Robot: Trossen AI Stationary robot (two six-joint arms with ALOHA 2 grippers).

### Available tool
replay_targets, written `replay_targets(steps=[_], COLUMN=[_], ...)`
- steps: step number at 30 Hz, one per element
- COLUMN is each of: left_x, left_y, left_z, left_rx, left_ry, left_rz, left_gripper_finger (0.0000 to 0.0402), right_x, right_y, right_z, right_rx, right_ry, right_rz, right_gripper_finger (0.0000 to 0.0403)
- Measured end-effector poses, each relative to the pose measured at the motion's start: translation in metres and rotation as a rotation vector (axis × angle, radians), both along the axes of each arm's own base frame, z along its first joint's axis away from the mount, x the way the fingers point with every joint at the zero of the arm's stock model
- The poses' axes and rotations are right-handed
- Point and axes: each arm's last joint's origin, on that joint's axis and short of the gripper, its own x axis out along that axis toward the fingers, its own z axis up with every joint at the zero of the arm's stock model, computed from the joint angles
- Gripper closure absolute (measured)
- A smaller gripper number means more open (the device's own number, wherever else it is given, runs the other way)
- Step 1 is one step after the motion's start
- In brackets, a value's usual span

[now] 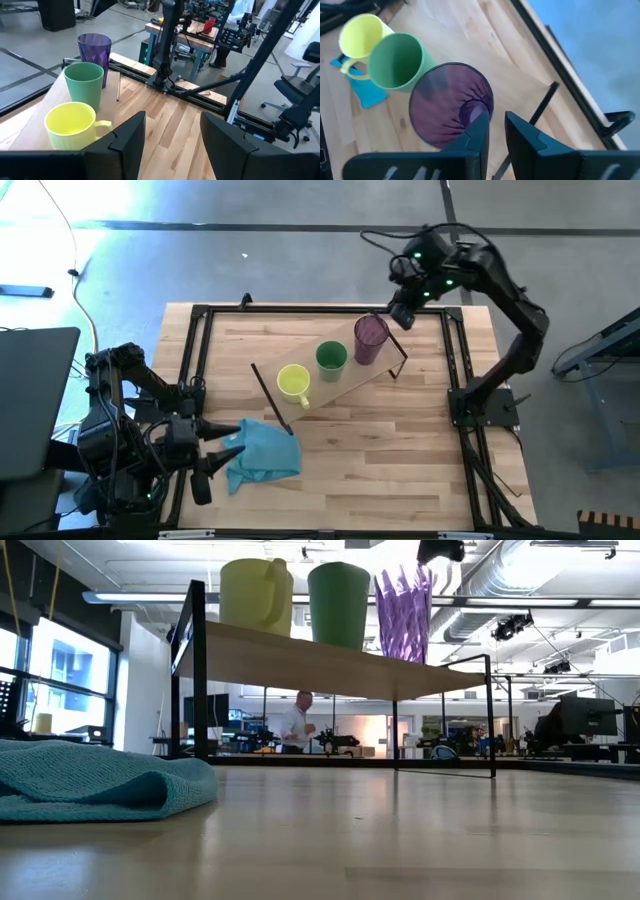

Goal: Stack small to large cups/mugs on shelf
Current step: Return to Home Position

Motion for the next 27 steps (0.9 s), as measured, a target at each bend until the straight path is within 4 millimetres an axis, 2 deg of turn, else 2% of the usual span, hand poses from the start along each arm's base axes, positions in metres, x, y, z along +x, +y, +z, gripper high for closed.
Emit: replay_targets(steps=[8, 16, 21, 27], left_x=[0.000, -0.003, 0.009, 0.025], left_y=[0.001, 0.006, 0.019, 0.028], left_z=[0.002, 0.007, 0.009, 0.010], left_rx=[0.057, 0.284, 0.234, 0.174], left_ry=[-0.038, -0.124, -0.145, -0.171], left_rz=[0.032, 0.138, 0.208, 0.278], left_gripper_finger=[0.0224, 0.0225, 0.0229, 0.0228], right_x=[-0.052, -0.119, -0.162, -0.214], right_y=[0.030, 0.077, 0.101, 0.132], right_z=[0.034, 0.067, 0.079, 0.081], right_rx=[-0.155, -0.316, -0.397, -0.456], right_ry=[-0.131, -0.389, -0.509, -0.626], right_rz=[0.080, 0.252, 0.222, 0.202], right_gripper_finger=[0.0350, 0.0350, 0.0350, 0.0350])
